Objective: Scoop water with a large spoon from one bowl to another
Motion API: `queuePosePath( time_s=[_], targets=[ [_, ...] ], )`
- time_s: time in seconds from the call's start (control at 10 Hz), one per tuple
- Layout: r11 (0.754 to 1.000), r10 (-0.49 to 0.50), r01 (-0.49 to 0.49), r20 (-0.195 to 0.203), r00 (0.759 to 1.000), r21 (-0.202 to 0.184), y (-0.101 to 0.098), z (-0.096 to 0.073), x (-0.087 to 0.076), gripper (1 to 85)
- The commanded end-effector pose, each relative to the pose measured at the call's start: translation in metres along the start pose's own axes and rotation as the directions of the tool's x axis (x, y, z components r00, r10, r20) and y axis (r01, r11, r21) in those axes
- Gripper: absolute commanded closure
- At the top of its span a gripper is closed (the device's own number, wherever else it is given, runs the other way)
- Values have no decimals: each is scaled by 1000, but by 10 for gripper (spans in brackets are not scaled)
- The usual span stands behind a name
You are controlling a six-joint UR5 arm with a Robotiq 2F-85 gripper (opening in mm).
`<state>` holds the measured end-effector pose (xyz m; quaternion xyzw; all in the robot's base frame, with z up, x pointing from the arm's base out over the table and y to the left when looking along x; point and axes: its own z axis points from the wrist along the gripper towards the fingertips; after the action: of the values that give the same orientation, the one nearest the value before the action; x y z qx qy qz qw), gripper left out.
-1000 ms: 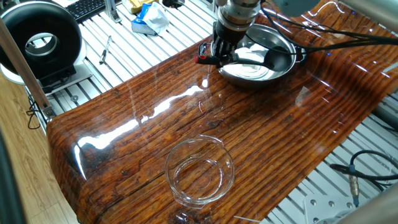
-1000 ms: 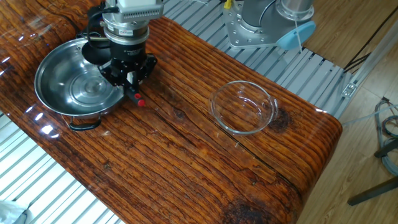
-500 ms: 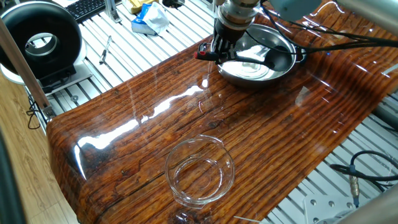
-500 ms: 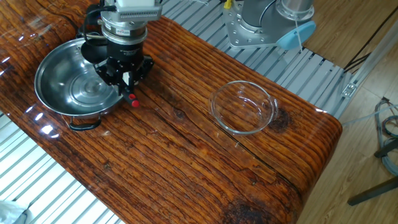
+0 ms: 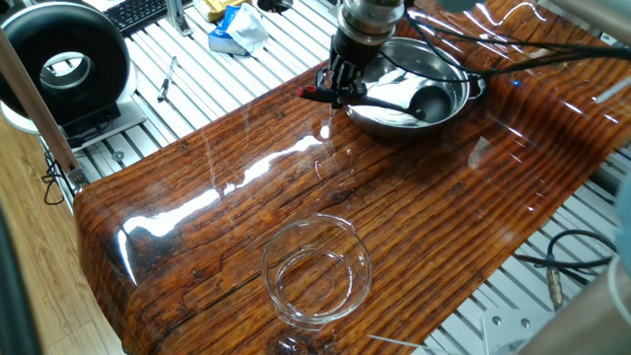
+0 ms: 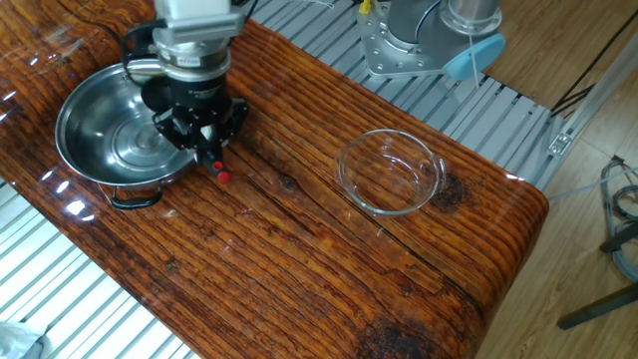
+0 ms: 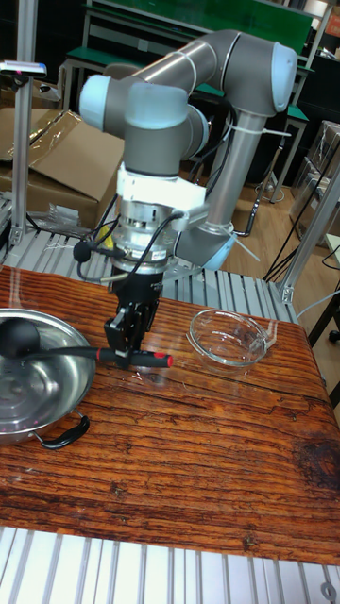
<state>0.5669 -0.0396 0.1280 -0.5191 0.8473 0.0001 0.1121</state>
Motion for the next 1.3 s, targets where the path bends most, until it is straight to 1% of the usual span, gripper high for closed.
queuePosePath(
  time_s=[0.0, 0.1, 0.2, 0.3, 0.5, 0.8, 1.0, 1.2],
  targets=[
    [998, 12, -10, 47, 999, -61, -6, 3, -13, 847],
    [998, 19, -17, 41, 999, -62, -5, 2, -14, 847],
    [997, 29, -26, 44, 999, -69, -3, 2, -17, 847],
    [994, 58, -52, 60, 996, -99, 3, 2, -22, 847],
    [987, 83, -67, 98, 992, -149, 3, 4, -29, 847],
    [986, 61, -43, 109, 992, -159, -7, 14, -25, 847],
    [986, 55, -35, 116, 992, -163, -8, 16, -25, 847],
    [987, 46, -28, 112, 993, -156, -9, 17, -23, 847]
  ],
)
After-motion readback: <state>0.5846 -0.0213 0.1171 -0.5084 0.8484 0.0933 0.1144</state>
